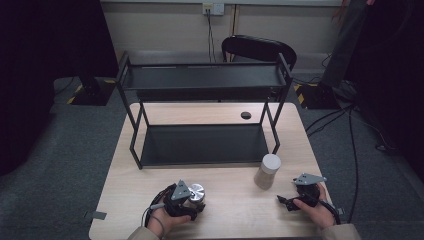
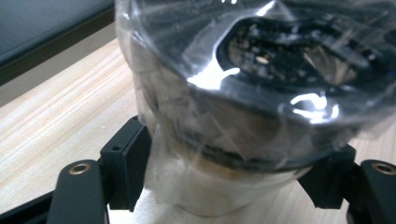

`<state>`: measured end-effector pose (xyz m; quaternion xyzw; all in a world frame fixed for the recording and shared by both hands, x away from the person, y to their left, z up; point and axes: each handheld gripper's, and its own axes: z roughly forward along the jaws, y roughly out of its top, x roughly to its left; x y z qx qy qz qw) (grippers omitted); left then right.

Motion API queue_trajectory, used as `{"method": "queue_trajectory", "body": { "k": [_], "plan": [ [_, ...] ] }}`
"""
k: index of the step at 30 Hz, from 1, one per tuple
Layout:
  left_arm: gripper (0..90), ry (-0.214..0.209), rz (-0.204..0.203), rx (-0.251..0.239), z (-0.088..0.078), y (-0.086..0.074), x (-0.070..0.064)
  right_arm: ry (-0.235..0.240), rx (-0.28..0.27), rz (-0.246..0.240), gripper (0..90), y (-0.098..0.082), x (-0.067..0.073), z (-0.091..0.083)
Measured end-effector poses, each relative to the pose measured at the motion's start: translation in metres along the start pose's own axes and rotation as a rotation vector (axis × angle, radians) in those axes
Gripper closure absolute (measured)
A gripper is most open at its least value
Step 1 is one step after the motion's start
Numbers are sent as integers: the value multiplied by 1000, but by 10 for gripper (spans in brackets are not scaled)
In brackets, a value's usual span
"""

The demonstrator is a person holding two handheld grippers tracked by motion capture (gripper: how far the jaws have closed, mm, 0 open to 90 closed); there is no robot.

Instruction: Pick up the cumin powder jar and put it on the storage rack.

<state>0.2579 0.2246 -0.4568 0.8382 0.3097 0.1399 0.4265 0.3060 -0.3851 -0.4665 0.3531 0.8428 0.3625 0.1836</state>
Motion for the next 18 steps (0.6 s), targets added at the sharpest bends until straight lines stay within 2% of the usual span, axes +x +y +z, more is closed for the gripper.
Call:
{"method": "queue_trajectory", "body": {
  "k": [3, 4, 18],
  "plan": [
    [300, 18, 39, 3, -1, 2, -4, 0, 0, 0, 0, 0, 0, 0],
    [301, 21, 41, 3, -2, 2, -4, 0, 0, 0, 0, 0, 0, 0],
    [304, 42, 12, -21, -7, 2, -4, 0, 0, 0, 0, 0, 0, 0]
  ]
}}
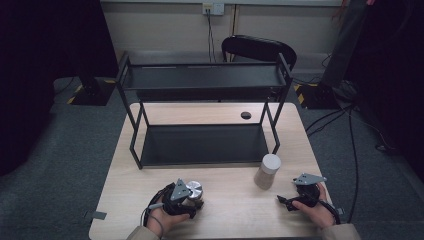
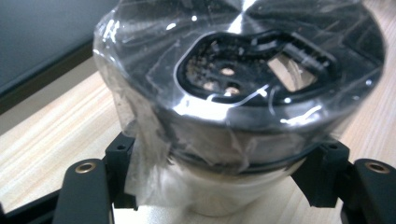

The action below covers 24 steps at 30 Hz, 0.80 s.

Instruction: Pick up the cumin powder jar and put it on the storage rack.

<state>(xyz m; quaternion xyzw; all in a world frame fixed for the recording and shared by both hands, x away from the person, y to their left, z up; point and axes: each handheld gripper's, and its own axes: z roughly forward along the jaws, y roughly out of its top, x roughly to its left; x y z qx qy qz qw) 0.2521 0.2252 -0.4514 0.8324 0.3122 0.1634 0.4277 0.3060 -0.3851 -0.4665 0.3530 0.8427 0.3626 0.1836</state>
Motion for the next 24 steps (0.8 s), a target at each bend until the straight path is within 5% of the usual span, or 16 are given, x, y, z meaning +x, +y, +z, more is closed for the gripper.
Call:
{"method": "queue_trajectory", "body": {
  "k": [24],
  "plan": [
    [304, 2, 36, -5, -58, 64, 29, 0, 0, 0, 0, 0, 0, 0]
  ]
}}
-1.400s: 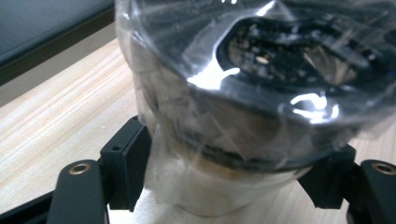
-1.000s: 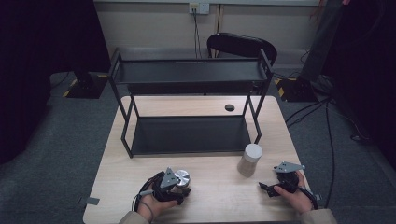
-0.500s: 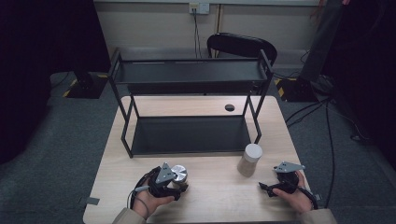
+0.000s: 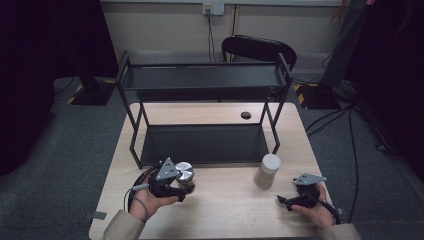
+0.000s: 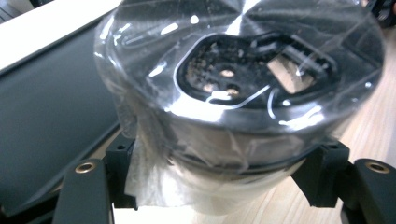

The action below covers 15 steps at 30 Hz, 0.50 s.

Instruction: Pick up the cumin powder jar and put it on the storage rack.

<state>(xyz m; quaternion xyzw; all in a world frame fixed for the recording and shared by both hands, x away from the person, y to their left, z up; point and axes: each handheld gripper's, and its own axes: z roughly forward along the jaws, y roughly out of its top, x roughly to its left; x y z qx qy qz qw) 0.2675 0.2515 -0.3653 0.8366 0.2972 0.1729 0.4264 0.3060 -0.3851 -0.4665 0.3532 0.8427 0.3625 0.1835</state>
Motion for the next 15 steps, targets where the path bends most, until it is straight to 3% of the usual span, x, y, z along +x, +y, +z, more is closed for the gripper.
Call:
{"method": "queue_trajectory", "body": {
  "k": [8, 15],
  "plan": [
    [304, -25, 5, -10, -14, 32, 15, 0, 0, 0, 0, 0, 0, 0],
    [304, -9, 14, -24, -27, 56, 23, 0, 0, 0, 0, 0, 0, 0]
  ]
}}
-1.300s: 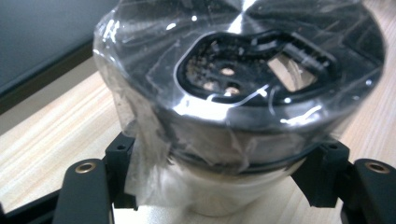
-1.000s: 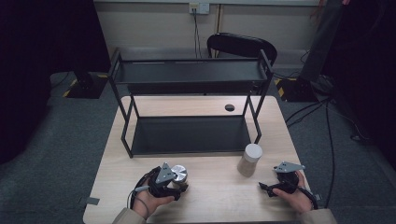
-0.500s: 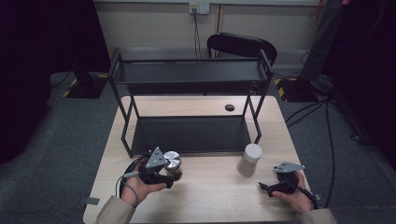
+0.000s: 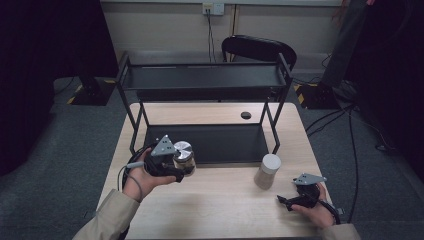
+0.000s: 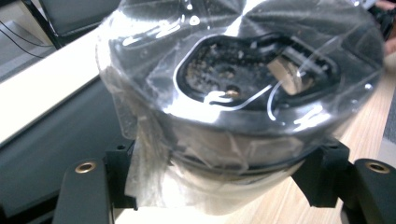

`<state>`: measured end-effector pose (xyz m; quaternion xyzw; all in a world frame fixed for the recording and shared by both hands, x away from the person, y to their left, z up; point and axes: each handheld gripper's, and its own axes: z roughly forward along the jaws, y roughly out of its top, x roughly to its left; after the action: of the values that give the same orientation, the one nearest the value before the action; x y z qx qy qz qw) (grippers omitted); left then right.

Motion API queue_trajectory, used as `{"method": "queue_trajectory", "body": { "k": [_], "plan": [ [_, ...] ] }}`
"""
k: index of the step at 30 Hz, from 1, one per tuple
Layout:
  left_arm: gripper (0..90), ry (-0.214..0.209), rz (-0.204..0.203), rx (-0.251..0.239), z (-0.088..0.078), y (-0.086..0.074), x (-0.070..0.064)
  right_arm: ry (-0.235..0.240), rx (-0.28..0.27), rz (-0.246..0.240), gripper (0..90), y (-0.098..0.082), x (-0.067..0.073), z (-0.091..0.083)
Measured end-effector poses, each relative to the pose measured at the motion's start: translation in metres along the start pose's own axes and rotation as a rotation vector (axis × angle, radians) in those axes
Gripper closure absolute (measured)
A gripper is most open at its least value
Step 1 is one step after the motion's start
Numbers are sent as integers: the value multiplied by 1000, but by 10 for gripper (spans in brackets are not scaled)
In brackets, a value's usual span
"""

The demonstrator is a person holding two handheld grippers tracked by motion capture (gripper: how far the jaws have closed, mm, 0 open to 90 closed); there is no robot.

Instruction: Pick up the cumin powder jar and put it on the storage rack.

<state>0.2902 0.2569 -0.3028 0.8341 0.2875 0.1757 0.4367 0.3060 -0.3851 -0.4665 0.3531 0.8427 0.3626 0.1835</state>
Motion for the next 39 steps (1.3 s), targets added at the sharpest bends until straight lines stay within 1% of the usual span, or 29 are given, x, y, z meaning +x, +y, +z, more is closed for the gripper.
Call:
{"method": "queue_trajectory", "body": {
  "k": [3, 8, 13, 18, 19, 22, 24, 28, 30, 33, 36, 39],
  "plan": [
    [304, 0, -14, -7, -5, 10, 5, 0, 0, 0, 0, 0, 0, 0],
    [304, 9, -14, -17, -13, 26, 11, 0, 0, 0, 0, 0, 0, 0],
    [304, 19, -14, -17, -21, 46, 18, 0, -1, 1, 0, 0, 0, 0],
    [304, 28, -11, -12, -29, 69, 24, 0, -1, 1, 0, 0, 0, 0],
    [305, 33, -5, -7, -31, 74, 25, 0, 0, 1, 0, 0, 0, 0],
    [304, 35, -11, -10, -34, 86, 29, 0, 0, 1, 0, 0, 0, 0],
    [304, 48, -7, -9, -36, 95, 30, 0, 0, 1, 0, 0, 0, 0],
    [304, 66, 3, -6, -40, 114, 32, 0, 0, 1, 0, 0, 0, 0],
    [304, 73, 5, -6, -40, 120, 33, 0, 0, 1, 0, 0, 0, 0],
    [305, 71, -9, -11, -41, 130, 37, 0, 0, 1, 0, 0, 0, 0],
    [304, 93, -7, -3, -39, 140, 39, 0, 0, 1, 0, 0, 0, 0],
    [304, 104, -16, 2, -38, 149, 42, 0, 0, 1, 0, 0, 0, 0]
  ]
}}
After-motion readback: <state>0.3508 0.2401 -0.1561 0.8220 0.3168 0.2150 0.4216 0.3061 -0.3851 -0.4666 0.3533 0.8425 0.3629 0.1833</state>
